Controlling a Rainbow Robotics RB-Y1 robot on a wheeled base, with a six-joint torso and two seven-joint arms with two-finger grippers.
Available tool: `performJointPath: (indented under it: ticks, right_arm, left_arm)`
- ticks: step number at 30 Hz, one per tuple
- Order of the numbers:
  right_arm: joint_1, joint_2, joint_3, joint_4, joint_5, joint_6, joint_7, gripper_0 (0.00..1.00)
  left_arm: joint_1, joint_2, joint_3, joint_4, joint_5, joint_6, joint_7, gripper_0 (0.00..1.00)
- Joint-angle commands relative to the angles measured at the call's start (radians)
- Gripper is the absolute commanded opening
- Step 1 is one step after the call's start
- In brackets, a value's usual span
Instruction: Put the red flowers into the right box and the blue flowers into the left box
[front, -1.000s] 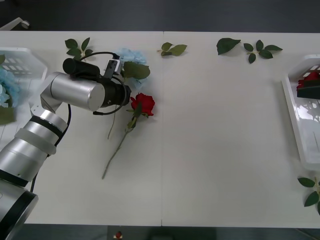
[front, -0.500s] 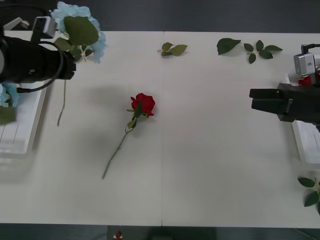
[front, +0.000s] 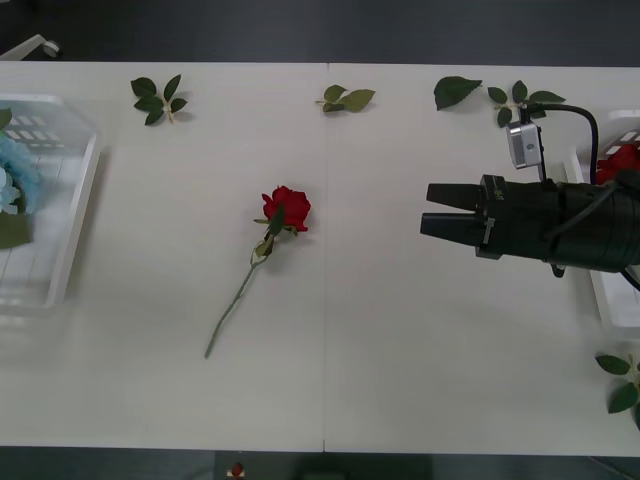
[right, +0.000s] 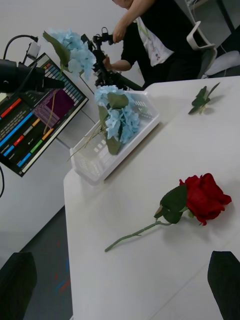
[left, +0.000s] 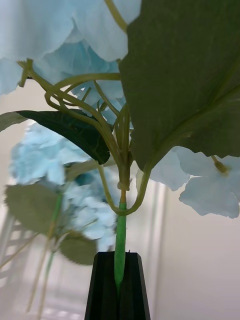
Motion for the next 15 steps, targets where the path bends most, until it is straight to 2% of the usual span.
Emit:
performJointPath:
  ticks: [1, 4, 9, 15]
  right_arm:
    - [-0.012, -0.009, -0.008, -0.022, 0.001, -0.001, 0.012, 1.00]
    - [-0.011, -0.024, -0.008, -0.022, 0.003, 0.000, 0.012, 1.00]
    - [-0.012, -0.027, -0.006, -0.022, 0.001, 0.003, 0.012, 1.00]
    - [-0.012, -0.021, -0.005, -0.022, -0.003, 0.014, 0.012, 1.00]
  left_arm:
    - [0.060, 0.019, 0.018, 0.006, -0.078, -0.048, -0.033, 0.00]
    - [0.093, 0.019, 0.012, 0.061, -0.135, -0.099, -0.031, 0.00]
    - [0.100, 0.019, 0.003, 0.218, -0.191, -0.217, -0.036, 0.00]
    - [0.100, 0.019, -0.056, 0.434, -0.219, -0.449, -0.060, 0.00]
